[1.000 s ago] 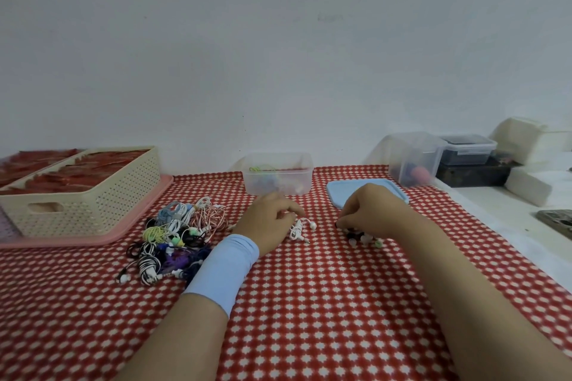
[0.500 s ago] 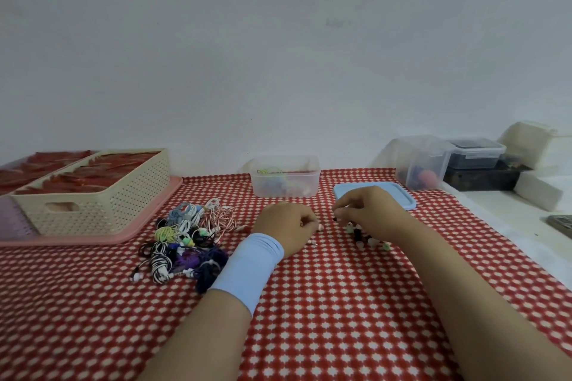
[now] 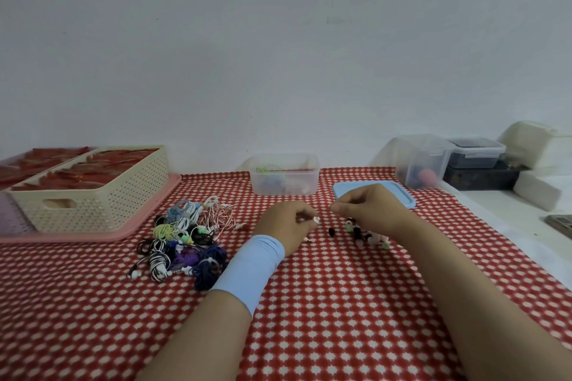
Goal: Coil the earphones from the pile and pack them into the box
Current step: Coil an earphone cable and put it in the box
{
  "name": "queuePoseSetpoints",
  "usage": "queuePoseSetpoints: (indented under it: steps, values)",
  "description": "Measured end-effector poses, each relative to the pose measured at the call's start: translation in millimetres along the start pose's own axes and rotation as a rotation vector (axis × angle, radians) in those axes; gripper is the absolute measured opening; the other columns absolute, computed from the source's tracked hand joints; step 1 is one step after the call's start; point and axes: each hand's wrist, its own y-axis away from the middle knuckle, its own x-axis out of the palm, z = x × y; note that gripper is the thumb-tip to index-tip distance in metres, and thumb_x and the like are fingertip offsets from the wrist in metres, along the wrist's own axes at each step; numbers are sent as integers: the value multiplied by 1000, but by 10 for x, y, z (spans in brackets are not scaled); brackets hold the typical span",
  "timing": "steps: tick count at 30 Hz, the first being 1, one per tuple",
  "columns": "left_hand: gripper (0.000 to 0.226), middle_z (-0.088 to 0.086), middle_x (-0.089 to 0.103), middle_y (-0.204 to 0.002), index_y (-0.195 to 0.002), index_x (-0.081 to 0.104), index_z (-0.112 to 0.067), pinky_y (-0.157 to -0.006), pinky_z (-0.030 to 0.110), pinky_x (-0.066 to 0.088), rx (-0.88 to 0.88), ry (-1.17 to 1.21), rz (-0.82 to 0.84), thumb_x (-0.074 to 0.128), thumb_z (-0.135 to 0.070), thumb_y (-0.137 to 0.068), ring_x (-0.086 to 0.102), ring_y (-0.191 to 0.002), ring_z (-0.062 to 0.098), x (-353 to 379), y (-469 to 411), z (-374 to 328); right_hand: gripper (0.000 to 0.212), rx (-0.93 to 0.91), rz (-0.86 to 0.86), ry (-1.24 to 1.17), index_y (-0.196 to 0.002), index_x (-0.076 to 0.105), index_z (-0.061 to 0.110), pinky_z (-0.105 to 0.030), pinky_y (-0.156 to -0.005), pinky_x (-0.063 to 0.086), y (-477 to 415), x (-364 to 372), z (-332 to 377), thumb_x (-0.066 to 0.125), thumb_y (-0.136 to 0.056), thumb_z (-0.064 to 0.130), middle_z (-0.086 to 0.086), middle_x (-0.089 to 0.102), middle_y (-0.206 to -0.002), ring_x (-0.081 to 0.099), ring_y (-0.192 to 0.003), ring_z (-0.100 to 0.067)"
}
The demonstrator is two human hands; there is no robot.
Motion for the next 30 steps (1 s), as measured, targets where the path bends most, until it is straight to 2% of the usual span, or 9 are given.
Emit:
queuePoseSetpoints:
  steps: [3,6,10,14,19,21,23,27,30]
  values:
    - [15,-8,71,-103,-104,70,-29,-87,24,51,-51,192,-54,69,-30,-89,63,-94,6,-21,25,28,9,18,-4,-30,-86,77,22,-16,-50,45,24,-12,32,74,-89,30,5,71,-67,57,-54,-5]
    - [21,-10,70,-101,-107,72,-27,-80,12,47,-49,359,-66,73,-25,-87,62,-91,-2,-43,49,10,7,15,-7,-222,-90,77,17,-21,-45,43,37,5,69,77,-87,23,-6,70,-68,54,-50,-12]
    - [26,-14,70,-96,-112,74,-22,-78,6,47,-34,485,-55,75,-20,-86,63,-87,-7,-43,72,-9,10,17,23,-469,-91,76,9,-21,-42,32,50,67,126,76,-87,18,0,63,-57,48,-48,-13]
    - [25,-14,73,-92,-111,74,-23,-78,10,52,-48,612,-49,74,-20,-87,64,-73,-12,-44,81,-22,8,25,75,-537,-89,76,10,-22,-41,26,48,151,134,74,-89,17,3,61,-56,44,-48,-12]
    - [18,-7,77,-82,-107,76,-25,-76,15,55,-30,633,-31,69,-23,-91,72,-85,14,-60,99,-31,18,53,125,-528,-96,77,5,-20,-40,26,65,173,139,72,-90,20,-1,67,-64,45,-46,-11]
    - [16,-6,77,-83,-105,76,-25,-73,15,55,-49,640,-12,67,-23,-93,71,-78,13,-65,100,-32,18,74,137,-526,-97,76,3,-19,-38,26,82,159,149,70,-92,19,1,66,-59,44,-41,-6]
    - [17,-5,77,-85,-103,76,-26,-74,21,56,-62,667,18,62,-22,-96,63,-70,7,-68,102,-31,17,82,143,-540,-96,75,2,-18,-38,26,77,145,141,68,-93,18,2,64,-56,44,-40,-5]
    - [20,-2,78,-87,-110,74,-22,-74,26,56,-54,695,52,62,-17,-96,61,-67,6,-72,94,-16,16,73,149,-550,-95,76,3,-19,-39,27,38,156,105,70,-91,17,-3,66,-66,46,-47,-9]
    - [18,-2,78,-87,-109,73,-22,-77,27,56,-70,730,62,66,-19,-93,66,-73,8,-86,93,-16,19,92,161,-535,-102,74,2,-19,-37,27,50,143,108,68,-92,17,0,65,-61,45,-43,-8]
